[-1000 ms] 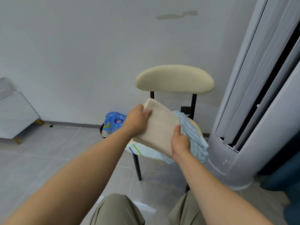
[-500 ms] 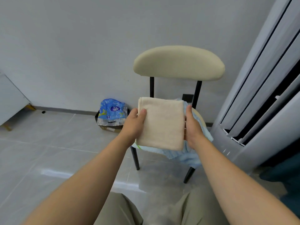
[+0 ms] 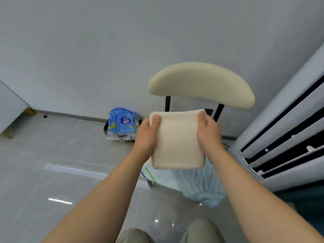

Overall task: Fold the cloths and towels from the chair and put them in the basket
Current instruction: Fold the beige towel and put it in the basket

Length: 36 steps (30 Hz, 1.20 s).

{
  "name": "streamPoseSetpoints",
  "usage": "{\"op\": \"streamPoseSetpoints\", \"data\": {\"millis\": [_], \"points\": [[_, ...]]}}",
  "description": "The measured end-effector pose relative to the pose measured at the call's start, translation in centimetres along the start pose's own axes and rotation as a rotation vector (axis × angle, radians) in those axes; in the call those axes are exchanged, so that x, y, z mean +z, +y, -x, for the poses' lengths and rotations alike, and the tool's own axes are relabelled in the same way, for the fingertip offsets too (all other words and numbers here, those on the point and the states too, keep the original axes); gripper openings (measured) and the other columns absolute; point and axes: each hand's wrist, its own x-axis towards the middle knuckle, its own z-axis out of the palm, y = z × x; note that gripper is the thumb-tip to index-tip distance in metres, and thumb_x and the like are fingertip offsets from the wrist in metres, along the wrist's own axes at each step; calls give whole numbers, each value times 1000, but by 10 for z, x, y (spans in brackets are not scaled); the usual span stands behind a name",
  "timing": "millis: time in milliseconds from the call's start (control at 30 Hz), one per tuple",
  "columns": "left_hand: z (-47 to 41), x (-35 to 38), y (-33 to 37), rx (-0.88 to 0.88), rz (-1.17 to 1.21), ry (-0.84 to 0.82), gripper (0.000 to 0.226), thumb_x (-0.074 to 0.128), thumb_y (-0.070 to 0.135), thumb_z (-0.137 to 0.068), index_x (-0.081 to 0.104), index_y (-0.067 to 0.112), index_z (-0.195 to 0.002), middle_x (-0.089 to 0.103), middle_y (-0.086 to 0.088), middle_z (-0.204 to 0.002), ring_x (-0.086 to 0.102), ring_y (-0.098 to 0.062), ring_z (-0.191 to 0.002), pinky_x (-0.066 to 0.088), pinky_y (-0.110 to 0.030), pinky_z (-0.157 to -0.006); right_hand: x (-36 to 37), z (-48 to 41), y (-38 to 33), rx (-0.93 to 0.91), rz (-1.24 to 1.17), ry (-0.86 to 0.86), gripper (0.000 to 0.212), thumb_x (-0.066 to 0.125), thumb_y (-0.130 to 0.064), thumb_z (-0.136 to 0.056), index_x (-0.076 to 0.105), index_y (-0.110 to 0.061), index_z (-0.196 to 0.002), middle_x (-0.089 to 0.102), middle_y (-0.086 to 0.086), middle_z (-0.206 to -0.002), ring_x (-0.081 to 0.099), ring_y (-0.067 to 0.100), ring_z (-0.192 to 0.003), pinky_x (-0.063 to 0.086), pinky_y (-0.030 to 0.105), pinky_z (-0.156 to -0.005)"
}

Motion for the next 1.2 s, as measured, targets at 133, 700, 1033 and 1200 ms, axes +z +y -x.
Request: {"op": "streamPoseSetpoints", "data": {"millis": [133,700,1033,1200], "points": [[32,-22,118,36,-77,63,30,52,50,-96,66,24,-95,70,3,-95,62,-10,-84,51,-32,-79,-34,25,-112,13,-9,-19,43,31,-51,-105,60,-20,-99,61,-11,-86,55,1,-78,41,27,-65],[108,-81,338,152,19,76,32,53,56,-92,67,29,-102,71,3,-102,68,-18,-96,56,-45,-87,-96,68,-336,-237,-23,35,36,32,-40,-107,54,-14,-98,56,-7,-81,50,7,-71,35,32,-69],[85,-98,351,298,-84,181,41,50,48,-98,50,9,-88,53,1,-78,48,-13,-69,41,-33,-62,-81,66,-355,-59,-135,-51,59,42,-60,-98,67,-7,-91,73,4,-88,68,23,-84,55,44,-83],[73,-117,356,114,85,90,41,55,54,-94,67,15,-100,73,-9,-99,70,-28,-91,59,-45,-78,-64,71,-342,65,-305,-261,42,51,-49,-100,69,-12,-105,77,5,-100,72,26,-98,57,49,-91]]}}
